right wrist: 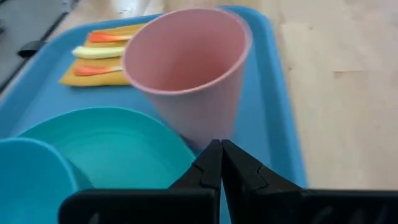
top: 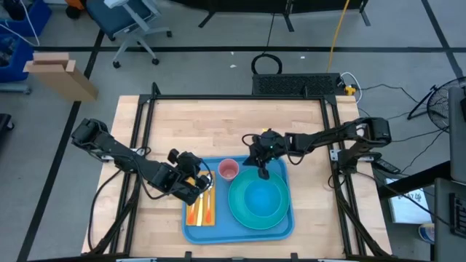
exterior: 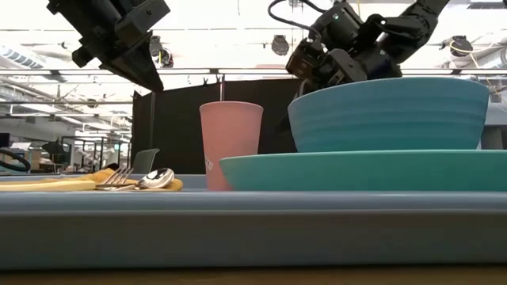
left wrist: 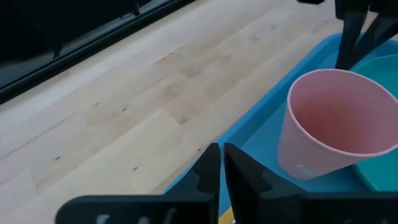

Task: Set up tray
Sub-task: Adjust the pink cup

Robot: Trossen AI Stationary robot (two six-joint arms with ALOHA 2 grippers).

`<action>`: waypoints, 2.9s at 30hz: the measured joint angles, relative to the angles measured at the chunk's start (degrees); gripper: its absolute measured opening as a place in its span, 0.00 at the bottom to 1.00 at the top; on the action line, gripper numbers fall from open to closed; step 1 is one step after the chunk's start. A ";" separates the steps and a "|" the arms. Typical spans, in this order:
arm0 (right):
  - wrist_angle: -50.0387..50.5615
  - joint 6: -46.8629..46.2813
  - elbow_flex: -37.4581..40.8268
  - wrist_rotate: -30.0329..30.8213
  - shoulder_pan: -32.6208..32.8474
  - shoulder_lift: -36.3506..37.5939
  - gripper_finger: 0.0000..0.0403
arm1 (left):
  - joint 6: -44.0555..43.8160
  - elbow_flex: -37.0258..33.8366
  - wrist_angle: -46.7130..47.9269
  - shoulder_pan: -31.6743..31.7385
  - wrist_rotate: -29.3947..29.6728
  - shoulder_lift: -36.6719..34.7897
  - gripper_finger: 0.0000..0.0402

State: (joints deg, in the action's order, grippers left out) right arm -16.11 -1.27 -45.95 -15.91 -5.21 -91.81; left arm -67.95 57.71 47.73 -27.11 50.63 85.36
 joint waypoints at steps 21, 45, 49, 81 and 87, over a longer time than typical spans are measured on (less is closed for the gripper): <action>-2.40 0.55 -3.37 -0.98 0.83 -4.77 0.00 | 0.27 0.00 0.04 0.02 -1.07 0.01 0.06; -3.49 -0.60 -3.37 -2.37 2.36 -4.72 0.00 | 0.19 0.00 0.00 0.02 -1.16 0.01 0.01; -3.86 -0.26 -3.37 -2.43 3.20 -4.72 0.00 | 0.02 0.00 -0.01 0.02 -1.16 0.02 0.05; 10.11 11.80 -3.32 2.37 4.08 2.27 0.00 | 2.10 0.00 0.08 0.02 -3.22 0.01 0.08; 25.55 15.91 -12.14 6.75 5.77 7.21 0.12 | 2.83 0.00 -0.03 0.02 -3.21 0.00 0.08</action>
State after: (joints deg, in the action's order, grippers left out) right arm 9.44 14.64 -58.10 -9.16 0.56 -84.60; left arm -65.12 57.71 47.70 -27.09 47.43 85.36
